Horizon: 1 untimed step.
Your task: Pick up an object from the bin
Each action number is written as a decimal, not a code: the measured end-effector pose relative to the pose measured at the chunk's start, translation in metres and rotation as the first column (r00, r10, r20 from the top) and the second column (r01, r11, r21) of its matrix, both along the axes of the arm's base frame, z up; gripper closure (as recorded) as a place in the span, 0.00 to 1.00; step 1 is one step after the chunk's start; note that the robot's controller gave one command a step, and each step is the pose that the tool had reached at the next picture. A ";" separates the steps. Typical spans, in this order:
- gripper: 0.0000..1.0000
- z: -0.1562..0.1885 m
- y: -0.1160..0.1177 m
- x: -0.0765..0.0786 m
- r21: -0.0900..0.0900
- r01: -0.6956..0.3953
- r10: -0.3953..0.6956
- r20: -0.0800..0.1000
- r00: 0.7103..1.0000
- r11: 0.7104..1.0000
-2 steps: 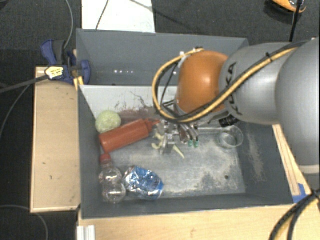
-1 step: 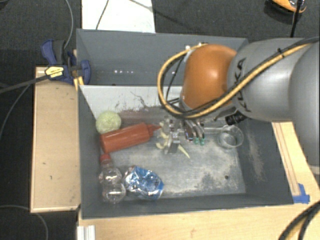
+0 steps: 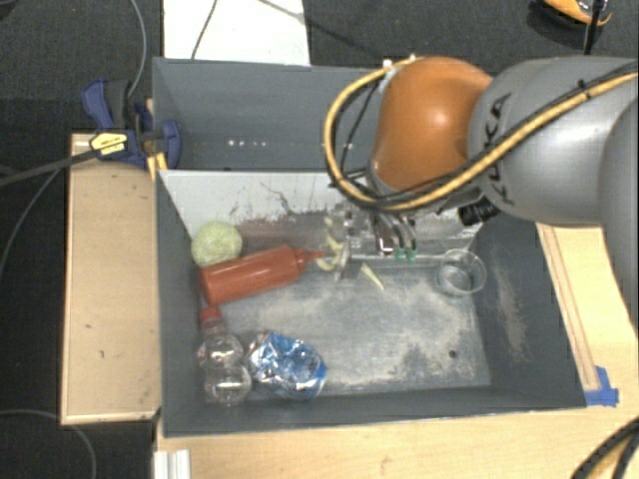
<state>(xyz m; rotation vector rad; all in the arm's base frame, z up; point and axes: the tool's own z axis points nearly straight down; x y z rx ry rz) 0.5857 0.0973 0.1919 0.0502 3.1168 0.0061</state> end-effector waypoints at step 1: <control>1.00 0.028 0.001 -0.007 -0.005 -0.013 0.013 -0.025 1.000 1.000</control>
Offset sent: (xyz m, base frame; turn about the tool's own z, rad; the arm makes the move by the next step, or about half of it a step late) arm 0.0053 0.0096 0.1308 0.0114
